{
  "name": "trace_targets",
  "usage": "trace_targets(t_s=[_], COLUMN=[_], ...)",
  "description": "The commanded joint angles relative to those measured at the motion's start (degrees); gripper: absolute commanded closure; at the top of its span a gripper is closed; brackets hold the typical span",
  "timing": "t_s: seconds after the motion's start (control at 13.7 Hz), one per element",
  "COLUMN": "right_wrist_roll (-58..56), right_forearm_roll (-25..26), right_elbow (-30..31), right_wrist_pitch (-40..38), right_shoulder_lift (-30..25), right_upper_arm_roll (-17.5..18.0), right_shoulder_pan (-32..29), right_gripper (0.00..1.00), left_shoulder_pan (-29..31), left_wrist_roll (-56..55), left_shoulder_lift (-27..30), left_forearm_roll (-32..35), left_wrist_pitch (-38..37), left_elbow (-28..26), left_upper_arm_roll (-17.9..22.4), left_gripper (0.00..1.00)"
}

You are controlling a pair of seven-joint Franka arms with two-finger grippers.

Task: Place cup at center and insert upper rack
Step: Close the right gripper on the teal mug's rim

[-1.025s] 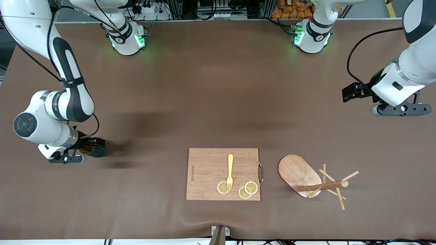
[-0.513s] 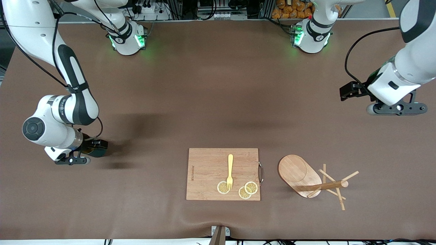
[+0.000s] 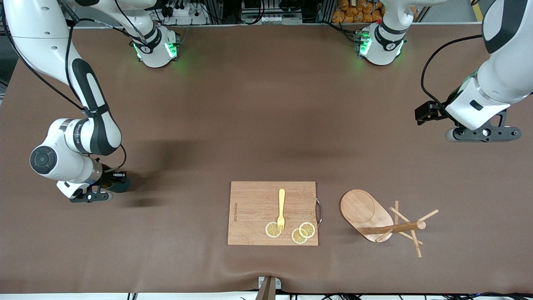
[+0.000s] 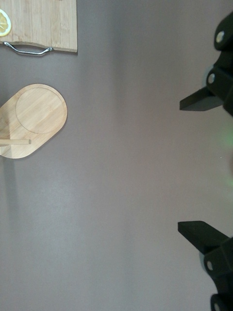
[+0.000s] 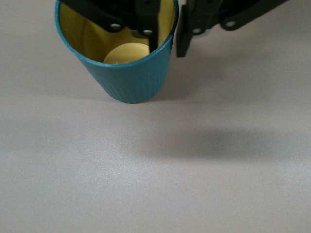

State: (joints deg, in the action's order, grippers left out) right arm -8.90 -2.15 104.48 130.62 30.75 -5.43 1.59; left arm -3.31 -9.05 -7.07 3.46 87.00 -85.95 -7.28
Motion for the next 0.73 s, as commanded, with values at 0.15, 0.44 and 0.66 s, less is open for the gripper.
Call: trace_targets(t_s=[0.15, 0.44, 0.66], right_wrist_roll=[-1.03, -1.21, -1.03], right_forearm_roll=[-0.4, -0.75, -0.93], right_elbow=[-0.94, -2.69, -4.36], right_wrist_pitch=[-0.27, -0.54, -0.63], right_shoulder_lift=[0.01, -0.78, -2.01], right_upper_arm_roll=[0.24, 1.29, 5.15], right_shoulder_pan=[-1.06, -0.54, -0.36], right_gripper=[1.0, 1.0, 1.0], left_shoulder_pan=[3.56, 7.61, 9.1], left_wrist_roll=[0.52, 0.53, 0.53], left_shoulder_lift=[0.75, 1.1, 1.19], left_forearm_roll=[0.32, 0.06, -0.73], left_wrist_pitch=[-0.61, -0.78, -0.52], left_elbow=[0.17, 0.08, 0.52], left_upper_arm_roll=[0.16, -0.01, 0.16], left_gripper=[0.0, 0.0, 0.0])
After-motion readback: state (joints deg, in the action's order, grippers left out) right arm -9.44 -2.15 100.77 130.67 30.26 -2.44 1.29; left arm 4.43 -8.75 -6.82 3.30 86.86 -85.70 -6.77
